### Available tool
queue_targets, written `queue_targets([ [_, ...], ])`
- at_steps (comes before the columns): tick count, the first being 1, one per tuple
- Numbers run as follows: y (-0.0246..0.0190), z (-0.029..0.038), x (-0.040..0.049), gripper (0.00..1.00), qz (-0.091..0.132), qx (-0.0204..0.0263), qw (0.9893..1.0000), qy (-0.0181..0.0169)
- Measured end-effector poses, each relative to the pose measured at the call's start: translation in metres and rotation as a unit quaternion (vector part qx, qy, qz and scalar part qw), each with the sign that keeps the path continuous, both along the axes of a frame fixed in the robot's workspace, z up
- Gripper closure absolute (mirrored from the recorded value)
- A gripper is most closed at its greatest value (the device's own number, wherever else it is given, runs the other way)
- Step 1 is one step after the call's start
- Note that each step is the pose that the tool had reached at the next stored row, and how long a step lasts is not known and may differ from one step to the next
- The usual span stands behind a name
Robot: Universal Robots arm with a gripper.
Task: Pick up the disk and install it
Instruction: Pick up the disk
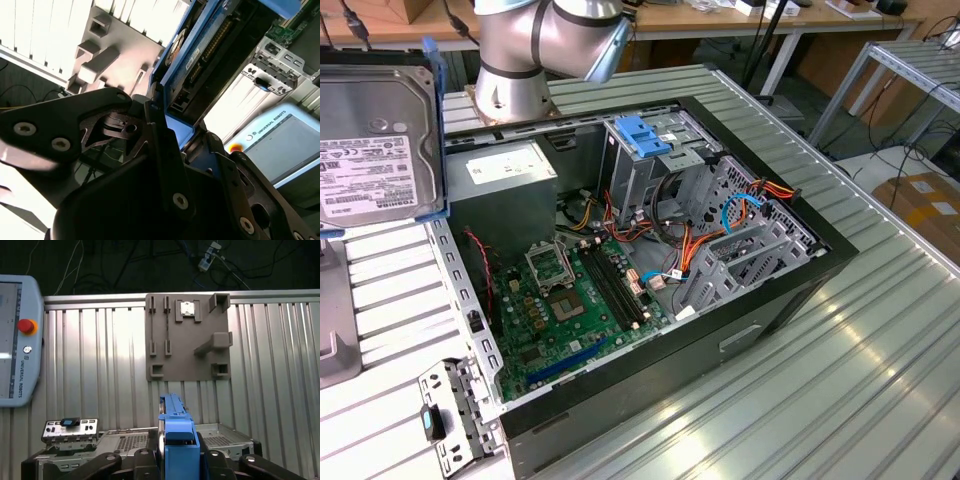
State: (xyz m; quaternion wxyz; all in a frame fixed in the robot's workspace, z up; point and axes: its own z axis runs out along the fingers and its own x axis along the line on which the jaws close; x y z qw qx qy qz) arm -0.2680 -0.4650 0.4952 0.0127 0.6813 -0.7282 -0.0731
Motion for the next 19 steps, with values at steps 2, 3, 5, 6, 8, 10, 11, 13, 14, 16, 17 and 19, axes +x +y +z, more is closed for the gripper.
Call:
queue_targets([
  [2,-0.0036,0.0,0.005,0.63,0.0,0.0,1.0,0.0006],
  [3,-0.0055,-0.0001,0.0075,0.63,0.0,0.0,1.0,0.0009],
  [5,-0.0103,-0.0002,0.0138,0.63,0.0,0.0,1.0,0.0017],
  [6,-0.0124,-0.0002,0.0166,0.63,0.0,0.0,1.0,0.0021],
  [8,-0.0159,-0.0003,0.0211,0.63,0.0,0.0,1.0,0.0027],
  [10,-0.0204,-0.0003,0.027,0.63,0.0,0.0,1.0,0.0034],
  [11,-0.0231,-0.0004,0.0305,0.63,0.0,0.0,1.0,0.0038],
  [13,-0.0276,-0.0005,0.0359,0.63,0.0,0.0,1.0,0.0045],
  [14,-0.0294,-0.0005,0.0381,0.63,0.0,0.0,1.0,0.0048],
  [16,-0.034,-0.0006,0.0437,0.63,0.0,0.0,1.0,0.0055],
  [17,-0.0373,-0.0007,0.0478,0.63,0.0,0.0001,1.0,0.006],
  [19,-0.0421,-0.0007,0.0538,0.63,0.0,0.0,1.0,0.0068],
])
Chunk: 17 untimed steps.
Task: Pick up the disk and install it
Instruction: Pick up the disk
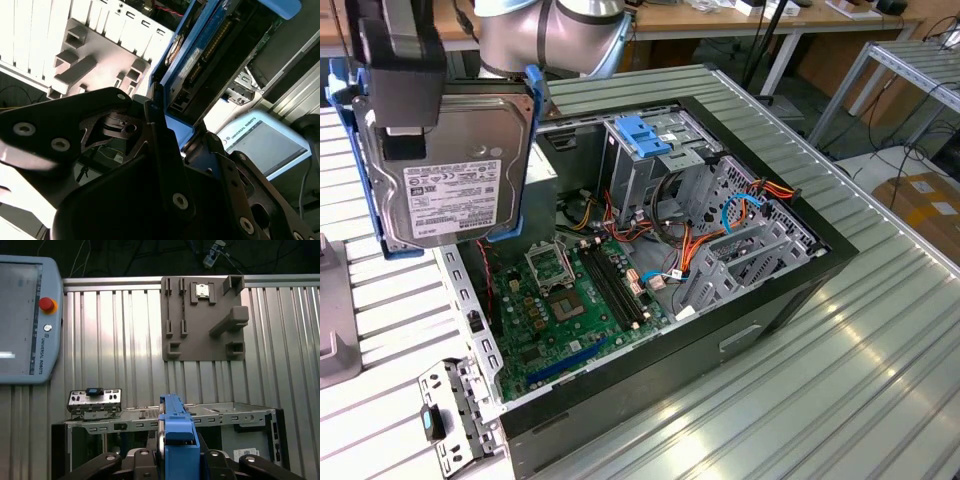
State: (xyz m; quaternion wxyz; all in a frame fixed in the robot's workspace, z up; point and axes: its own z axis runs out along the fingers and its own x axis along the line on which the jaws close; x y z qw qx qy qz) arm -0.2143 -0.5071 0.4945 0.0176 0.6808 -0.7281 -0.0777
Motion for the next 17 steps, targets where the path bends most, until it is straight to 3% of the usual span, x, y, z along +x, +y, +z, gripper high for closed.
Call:
queue_targets([
  [12,-0.0251,-0.0004,0.0342,0.63,0.0,0.0,1.0,0.004],
  [17,-0.0397,-0.0007,0.0555,0.63,0.0,0.0,1.0,0.0066],
])
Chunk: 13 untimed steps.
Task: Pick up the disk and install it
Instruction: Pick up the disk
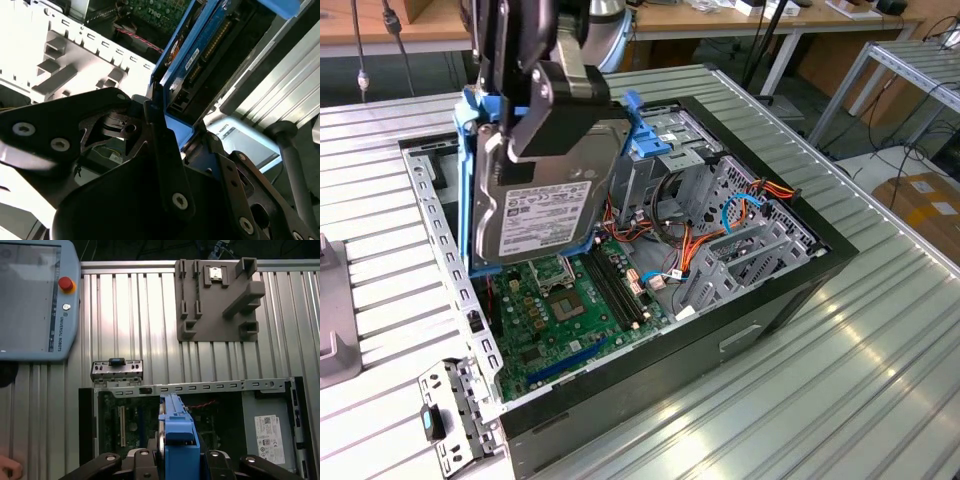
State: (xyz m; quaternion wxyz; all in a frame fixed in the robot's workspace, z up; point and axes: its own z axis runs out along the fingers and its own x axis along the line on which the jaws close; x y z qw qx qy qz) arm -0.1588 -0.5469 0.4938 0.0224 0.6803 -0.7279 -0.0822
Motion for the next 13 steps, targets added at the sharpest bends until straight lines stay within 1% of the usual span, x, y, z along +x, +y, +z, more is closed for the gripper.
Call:
queue_targets([
  [3,-0.0054,0.0,0.008,0.63,0.0,0.0,1.0,0.001],
  [4,-0.0091,-0.0001,0.0137,0.63,0.0,0.0,1.0,0.0016],
  [7,-0.0143,-0.0002,0.0228,0.63,0.0,0.0,1.0,0.0027],
  [9,-0.0187,-0.0003,0.0319,0.63,0.0,0.0,1.0,0.0037],
  [13,-0.0254,-0.0004,0.0463,0.63,0.0,0.0,1.0,0.0052],
])
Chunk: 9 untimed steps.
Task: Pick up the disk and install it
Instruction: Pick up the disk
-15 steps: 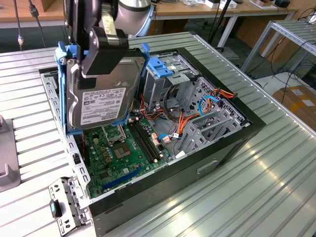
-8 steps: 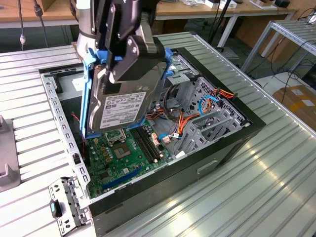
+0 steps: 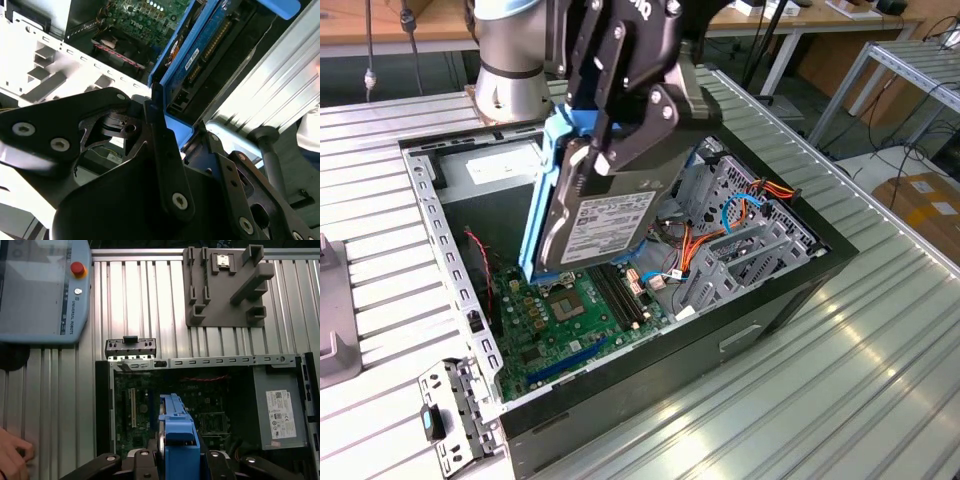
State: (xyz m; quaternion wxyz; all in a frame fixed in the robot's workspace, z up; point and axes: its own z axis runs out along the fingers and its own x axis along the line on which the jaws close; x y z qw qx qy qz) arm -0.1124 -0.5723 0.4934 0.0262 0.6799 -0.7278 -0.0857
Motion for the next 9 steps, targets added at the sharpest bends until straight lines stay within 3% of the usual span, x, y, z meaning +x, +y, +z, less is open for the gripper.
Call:
queue_targets([
  [1,-0.0033,0.0,0.0075,0.63,0.0,-0.0001,1.0,0.0008],
  [9,-0.016,-0.0002,0.0357,0.63,0.0,0.0,1.0,0.004],
])
